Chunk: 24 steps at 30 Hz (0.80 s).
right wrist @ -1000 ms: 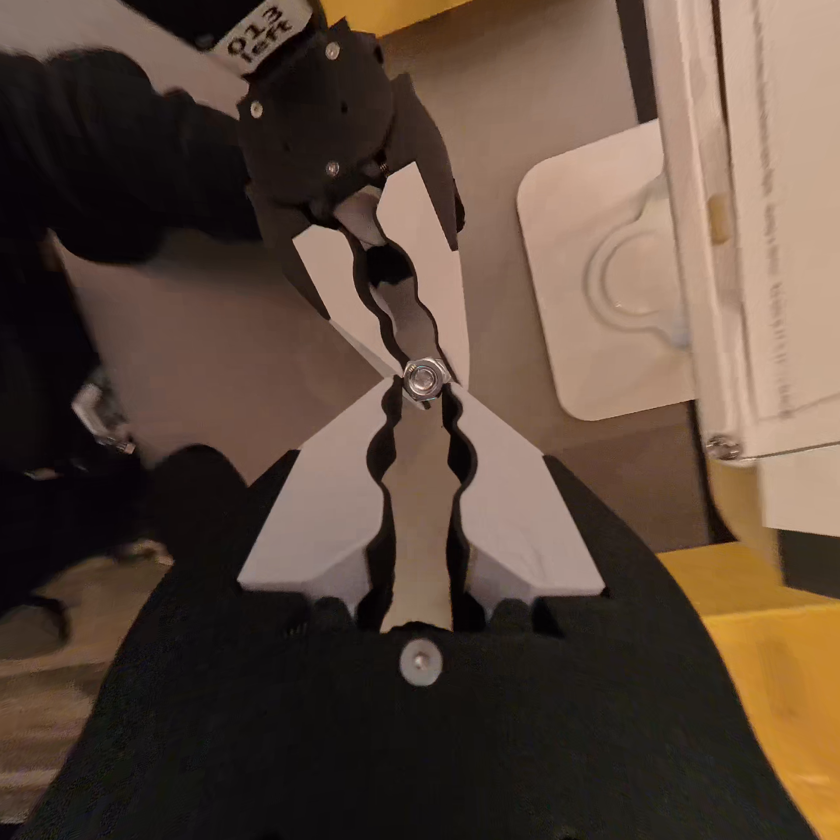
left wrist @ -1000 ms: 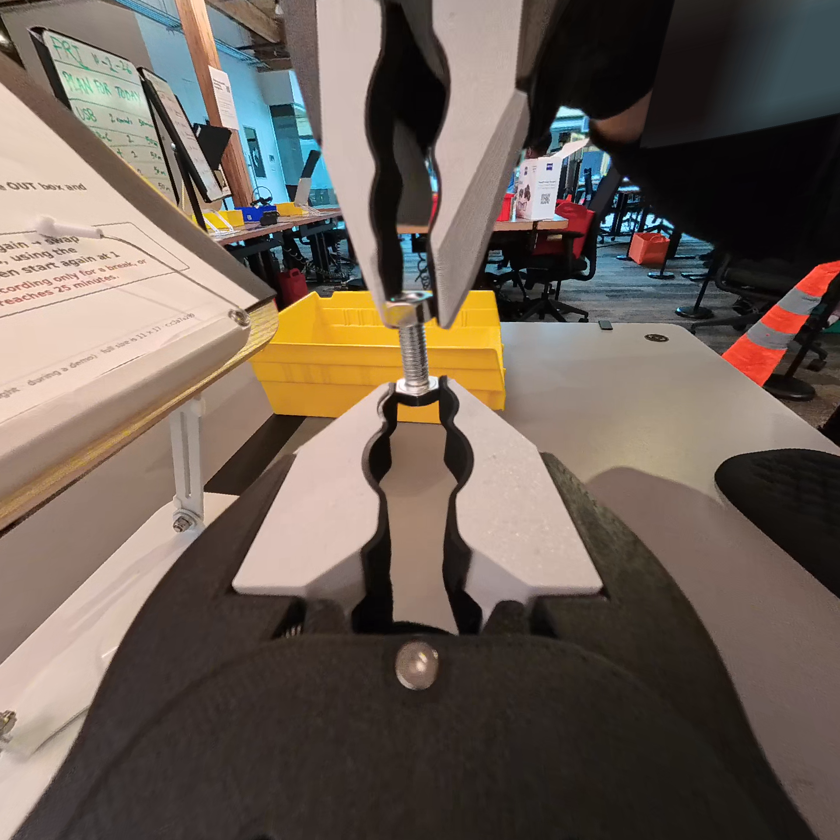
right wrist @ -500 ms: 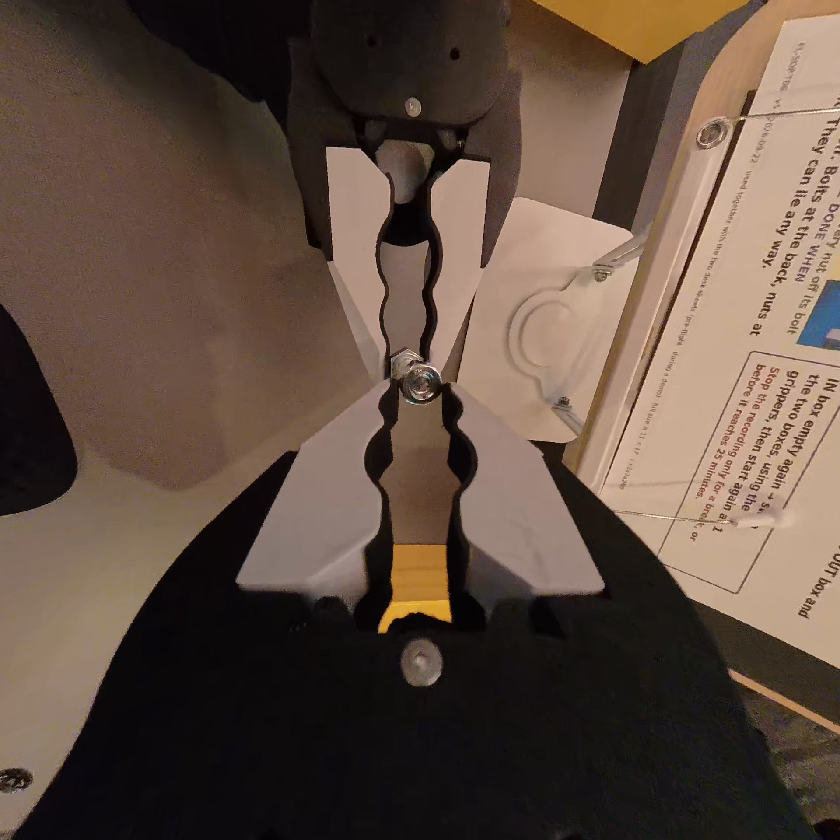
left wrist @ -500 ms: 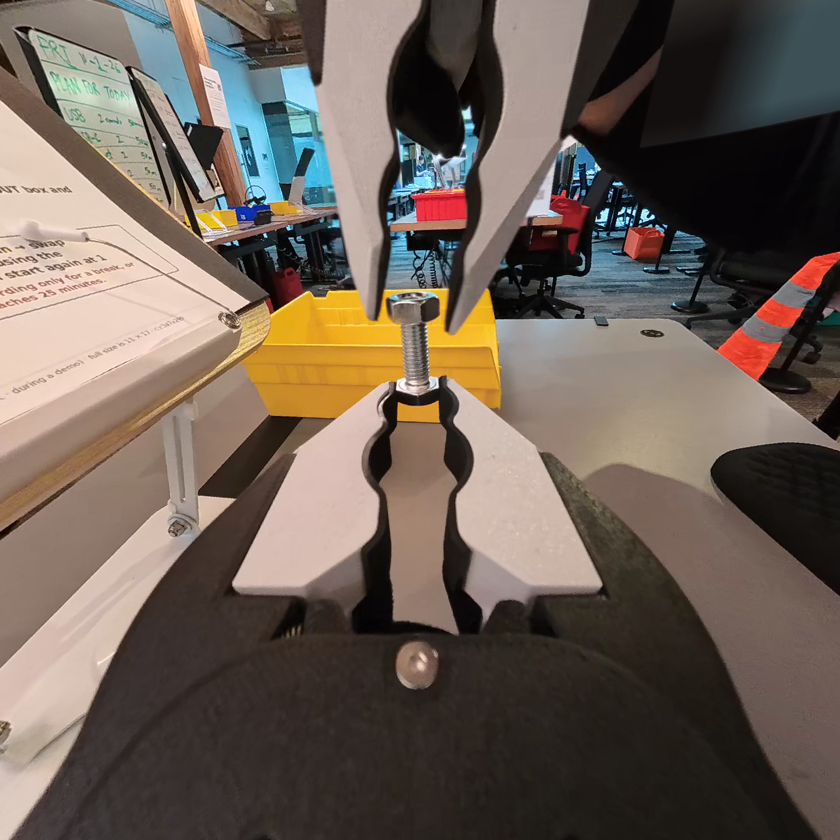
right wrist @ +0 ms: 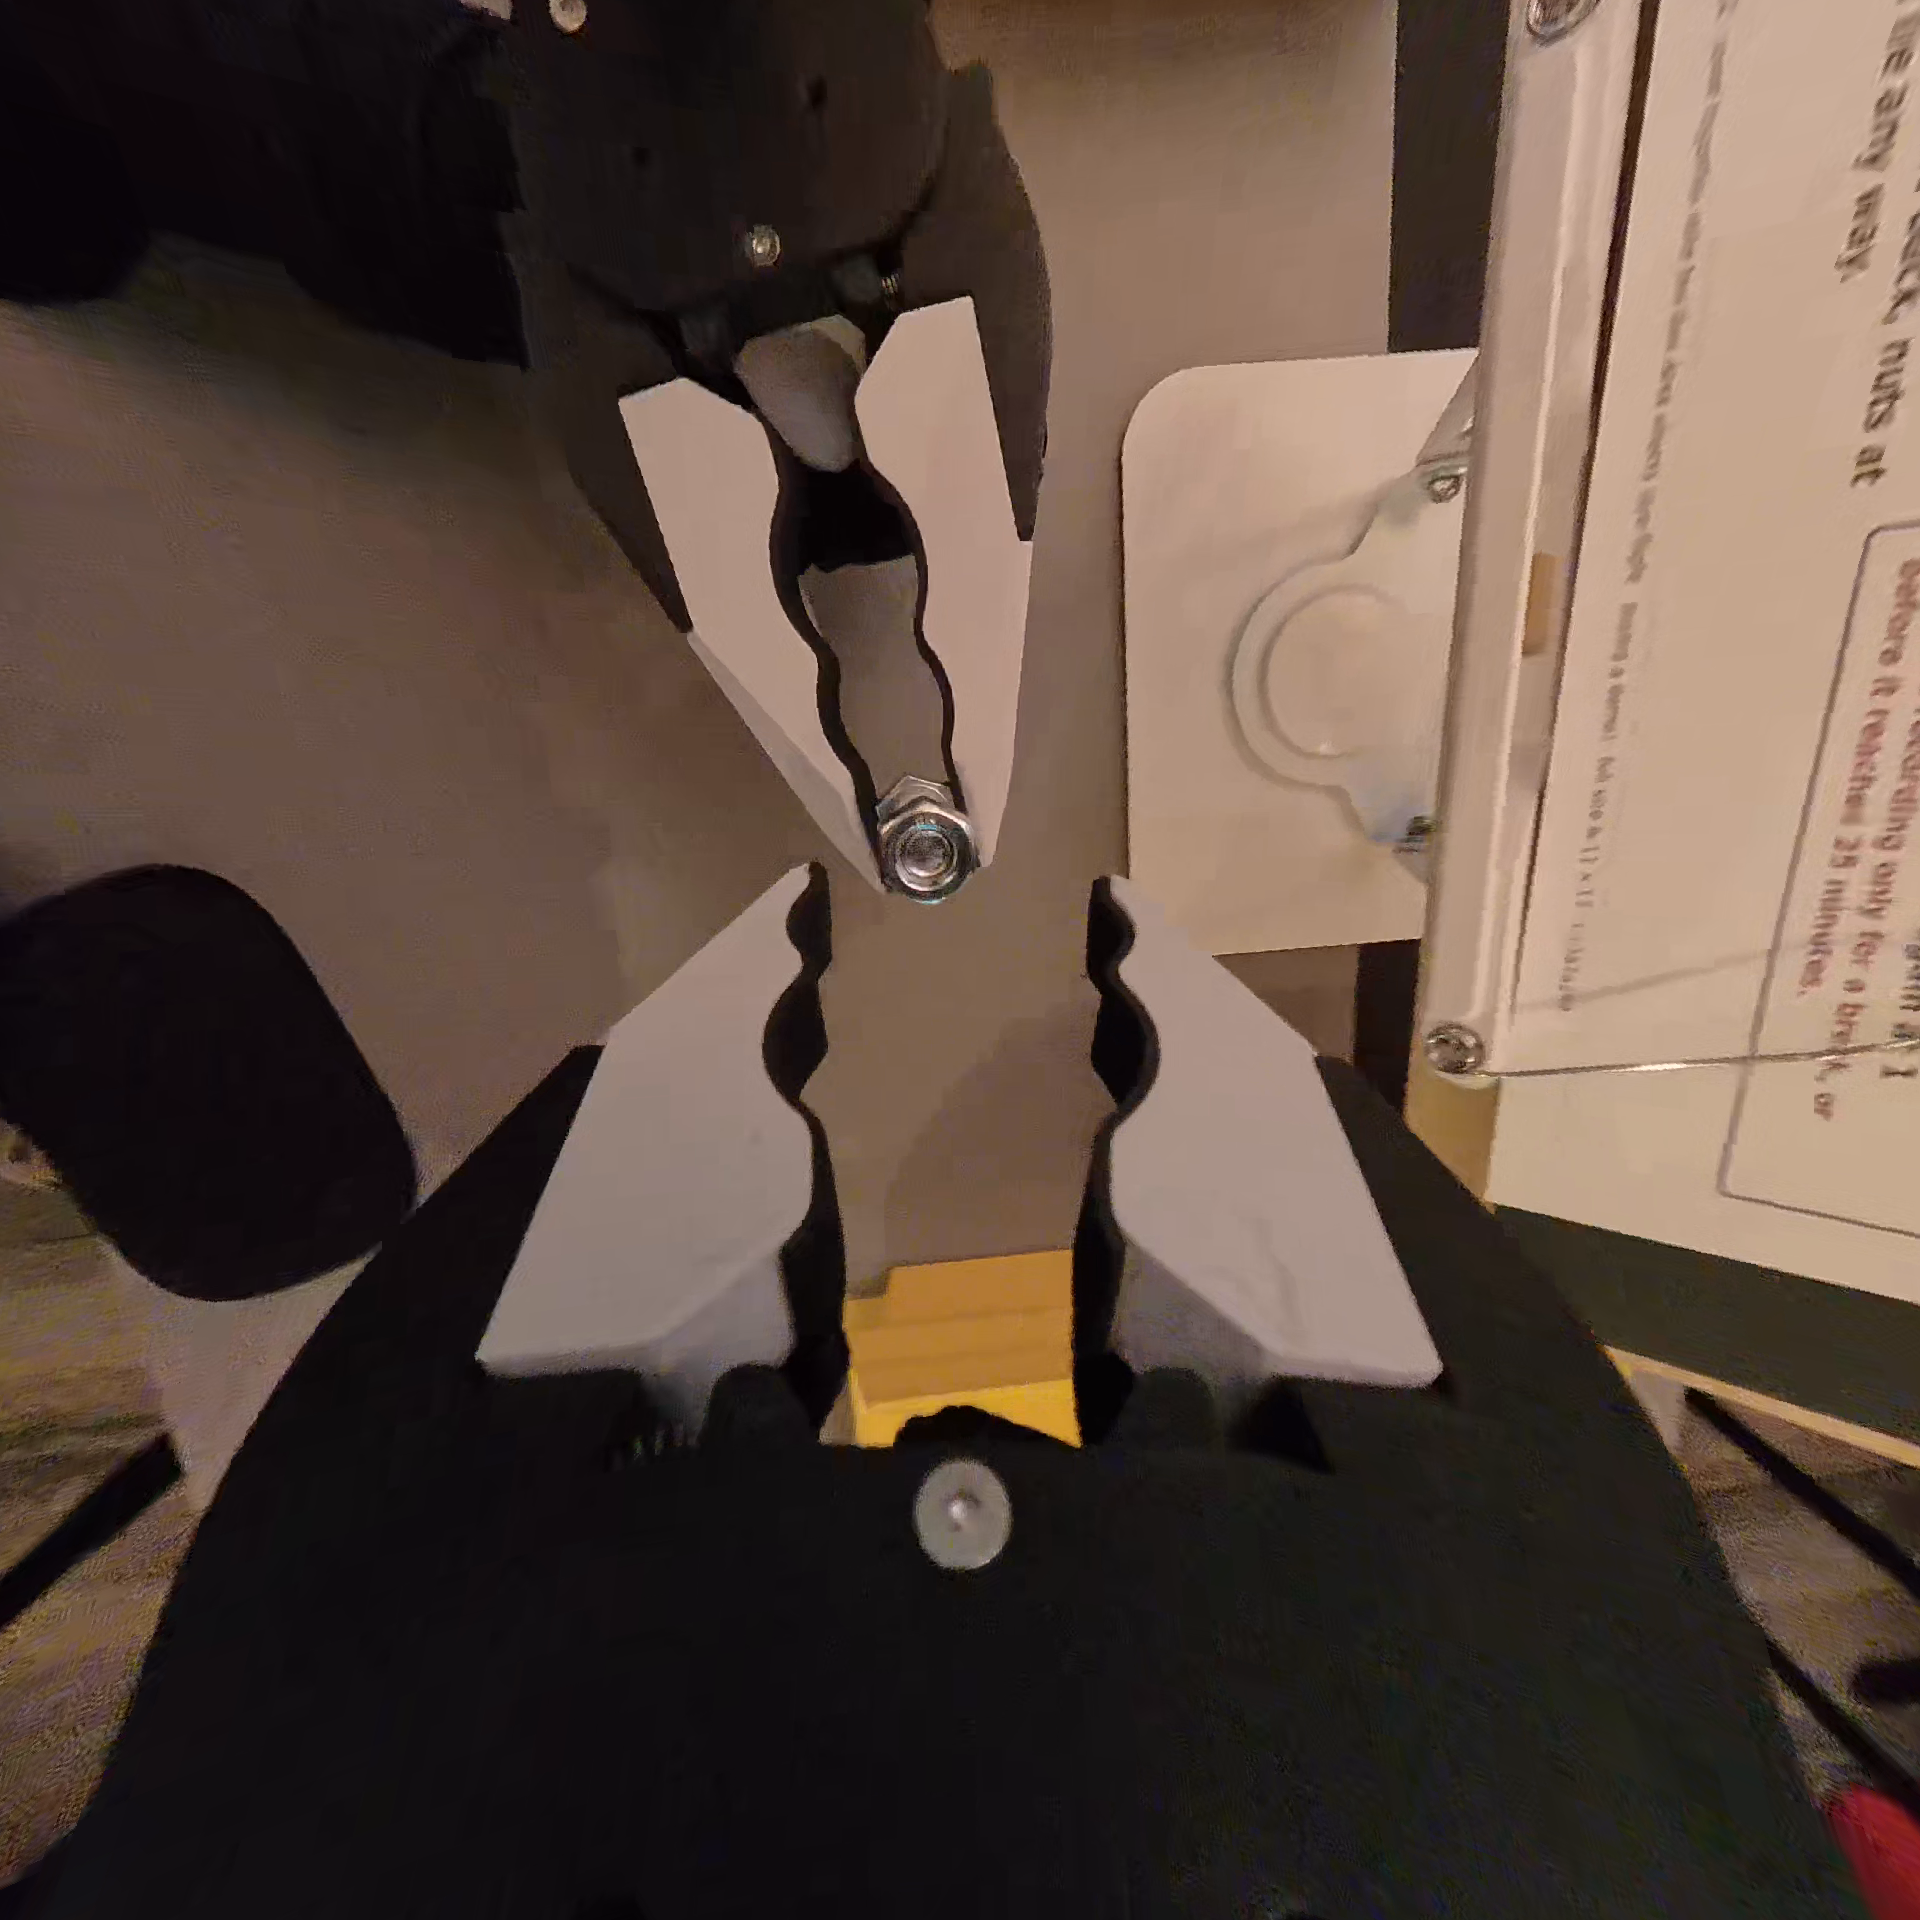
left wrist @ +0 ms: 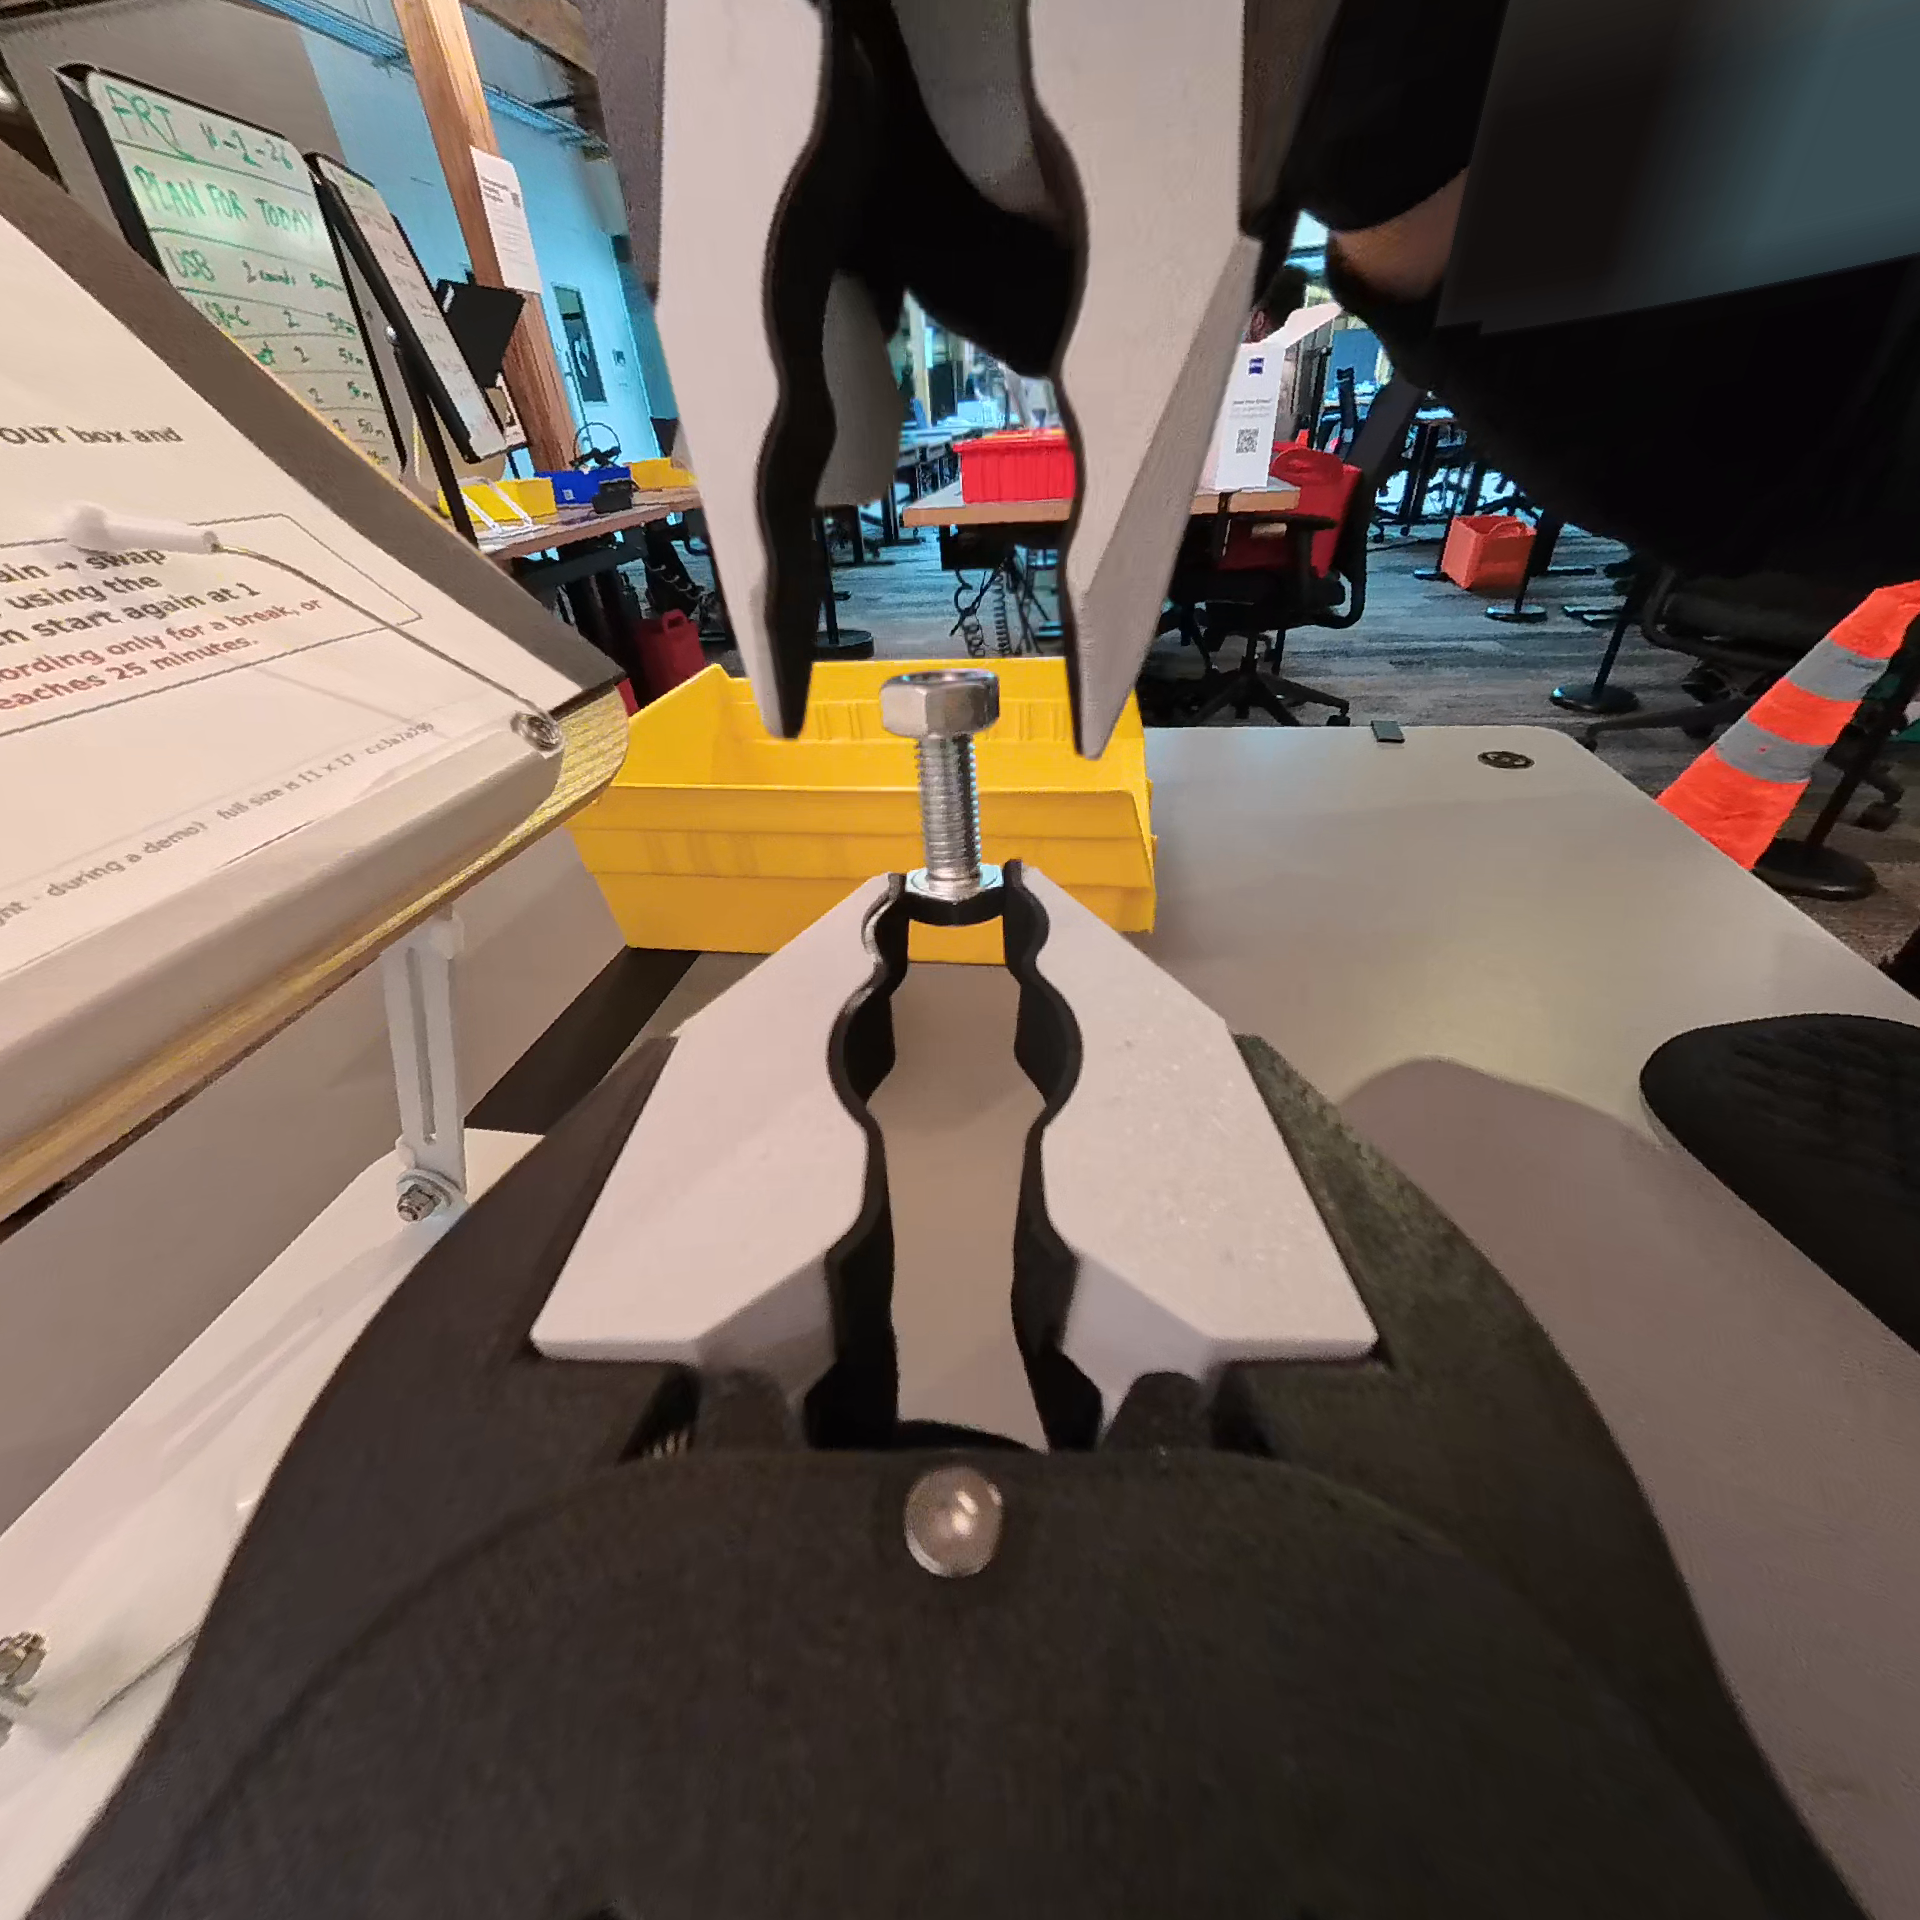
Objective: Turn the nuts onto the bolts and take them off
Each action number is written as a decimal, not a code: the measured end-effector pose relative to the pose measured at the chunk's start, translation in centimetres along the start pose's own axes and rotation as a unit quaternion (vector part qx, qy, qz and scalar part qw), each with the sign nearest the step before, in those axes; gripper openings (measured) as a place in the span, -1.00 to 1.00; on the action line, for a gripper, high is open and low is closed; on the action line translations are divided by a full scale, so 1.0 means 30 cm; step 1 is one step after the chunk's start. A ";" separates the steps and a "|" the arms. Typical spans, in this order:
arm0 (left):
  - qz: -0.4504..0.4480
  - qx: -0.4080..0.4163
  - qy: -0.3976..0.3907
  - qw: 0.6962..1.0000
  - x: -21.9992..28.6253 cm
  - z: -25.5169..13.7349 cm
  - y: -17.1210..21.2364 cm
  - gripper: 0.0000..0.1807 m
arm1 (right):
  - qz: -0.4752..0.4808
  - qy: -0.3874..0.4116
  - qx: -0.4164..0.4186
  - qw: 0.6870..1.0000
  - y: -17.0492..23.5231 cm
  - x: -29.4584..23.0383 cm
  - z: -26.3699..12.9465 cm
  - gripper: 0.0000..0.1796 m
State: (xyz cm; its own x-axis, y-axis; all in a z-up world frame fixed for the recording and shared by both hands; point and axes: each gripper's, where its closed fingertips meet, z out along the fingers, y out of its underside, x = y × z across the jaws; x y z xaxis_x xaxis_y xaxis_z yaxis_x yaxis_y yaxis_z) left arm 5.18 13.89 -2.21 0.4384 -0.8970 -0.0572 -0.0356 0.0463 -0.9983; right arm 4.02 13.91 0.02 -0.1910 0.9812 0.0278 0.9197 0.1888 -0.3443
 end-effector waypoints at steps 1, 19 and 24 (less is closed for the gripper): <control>-0.001 0.001 0.000 1.000 -0.001 -0.001 0.000 -0.82 | -0.032 0.013 -0.003 0.999 0.001 0.007 -0.005 -0.48; -0.002 -0.003 -0.004 1.000 -0.006 0.002 0.012 -0.82 | 0.079 -0.001 -0.019 0.997 -0.014 -0.012 0.004 -0.82; -0.003 0.002 -0.003 1.000 -0.006 -0.003 0.001 -0.82 | 0.004 0.028 -0.009 1.000 -0.020 0.010 -0.037 -0.50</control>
State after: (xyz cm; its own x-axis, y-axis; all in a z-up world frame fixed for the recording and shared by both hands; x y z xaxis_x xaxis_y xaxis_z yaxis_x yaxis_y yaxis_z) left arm 5.01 14.01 -2.22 0.4436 -0.8947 -0.0519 -0.0297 0.0433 -0.9986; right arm 3.78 14.15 1.26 -0.1653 0.9832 0.0770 0.9273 0.1815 -0.3273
